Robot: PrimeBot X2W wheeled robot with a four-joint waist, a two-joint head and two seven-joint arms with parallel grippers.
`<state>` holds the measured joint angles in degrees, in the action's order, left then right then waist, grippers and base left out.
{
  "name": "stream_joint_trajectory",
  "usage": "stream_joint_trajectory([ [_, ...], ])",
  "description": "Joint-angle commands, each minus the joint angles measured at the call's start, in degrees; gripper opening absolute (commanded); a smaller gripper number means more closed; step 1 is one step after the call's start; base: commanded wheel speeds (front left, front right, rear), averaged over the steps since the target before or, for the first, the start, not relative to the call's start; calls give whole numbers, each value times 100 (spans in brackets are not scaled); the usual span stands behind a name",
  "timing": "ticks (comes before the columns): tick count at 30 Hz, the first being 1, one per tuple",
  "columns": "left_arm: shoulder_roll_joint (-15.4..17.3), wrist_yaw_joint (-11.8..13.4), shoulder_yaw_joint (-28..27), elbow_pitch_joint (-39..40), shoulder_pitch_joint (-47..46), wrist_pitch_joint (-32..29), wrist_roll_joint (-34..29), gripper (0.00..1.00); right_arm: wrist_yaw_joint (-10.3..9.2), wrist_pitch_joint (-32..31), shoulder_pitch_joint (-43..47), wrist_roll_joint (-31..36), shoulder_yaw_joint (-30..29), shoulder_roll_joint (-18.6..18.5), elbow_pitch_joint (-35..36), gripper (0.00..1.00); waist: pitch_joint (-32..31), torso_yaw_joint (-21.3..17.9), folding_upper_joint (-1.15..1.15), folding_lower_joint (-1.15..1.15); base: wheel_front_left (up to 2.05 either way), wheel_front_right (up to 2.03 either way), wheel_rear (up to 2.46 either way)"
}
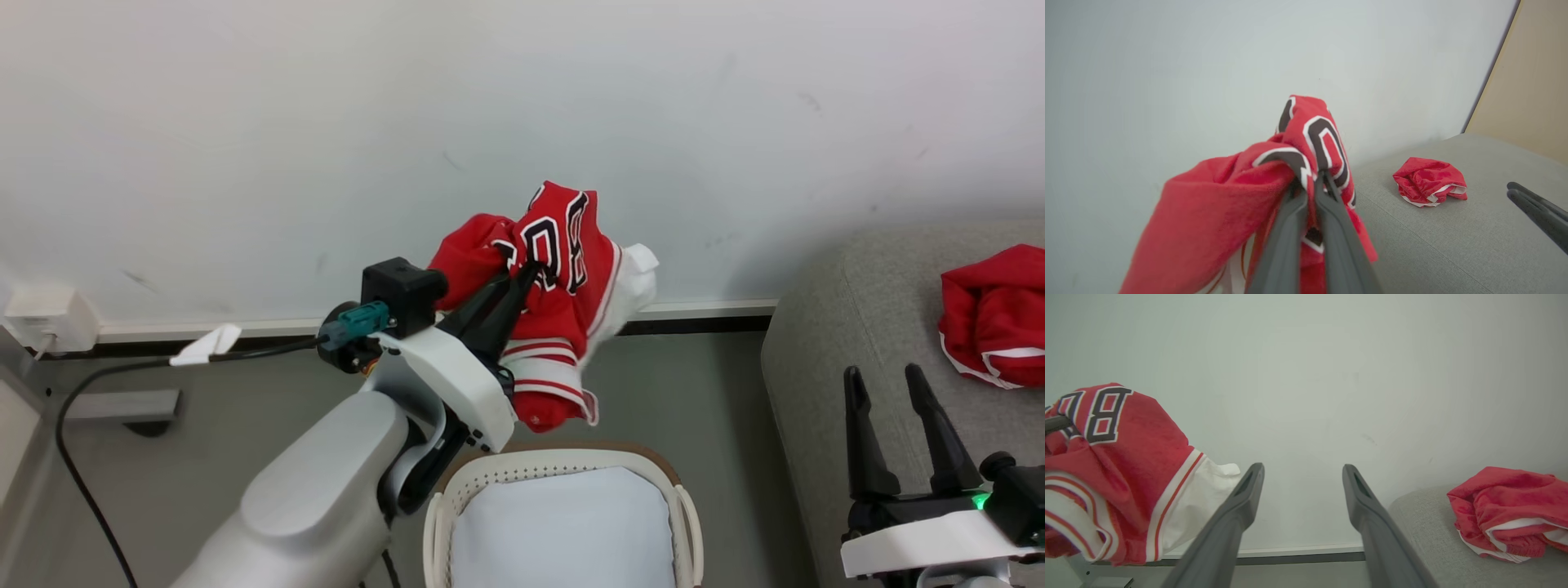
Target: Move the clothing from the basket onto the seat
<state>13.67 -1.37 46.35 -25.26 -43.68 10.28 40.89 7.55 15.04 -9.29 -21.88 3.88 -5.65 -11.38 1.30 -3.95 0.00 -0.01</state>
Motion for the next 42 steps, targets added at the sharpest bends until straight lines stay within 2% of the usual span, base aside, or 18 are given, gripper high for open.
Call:
stream_joint_trajectory([
  [1, 114, 104, -41, 290, 143, -106, 78, 0, -13, 19, 58, -62, 73, 1, -26, 100, -29, 20, 0, 1, 0, 0, 0],
  [12, 308, 410, -57, 1052, 426, -342, 169, 0, -13, 20, -13, -84, 616, -65, -61, 100, -48, -5, 0, 1, 0, 0, 0],
  [22, 294, 462, -41, 1232, 375, -366, 189, 0, -13, 19, -326, 40, 2028, -231, -380, 100, -70, 4, 0, 1, 0, 0, 0],
  [31, 77, 406, 138, 1286, 388, -398, 189, 0, -13, 20, -891, 70, 3176, -94, -1068, 100, -133, 294, 0, 1, 0, 0, 0],
  [42, -162, 345, 357, 1307, 400, -478, 234, 0, -13, 19, -1414, 38, 3843, 128, -1778, 100, -199, 830, 0, 1, 0, 0, 0],
])
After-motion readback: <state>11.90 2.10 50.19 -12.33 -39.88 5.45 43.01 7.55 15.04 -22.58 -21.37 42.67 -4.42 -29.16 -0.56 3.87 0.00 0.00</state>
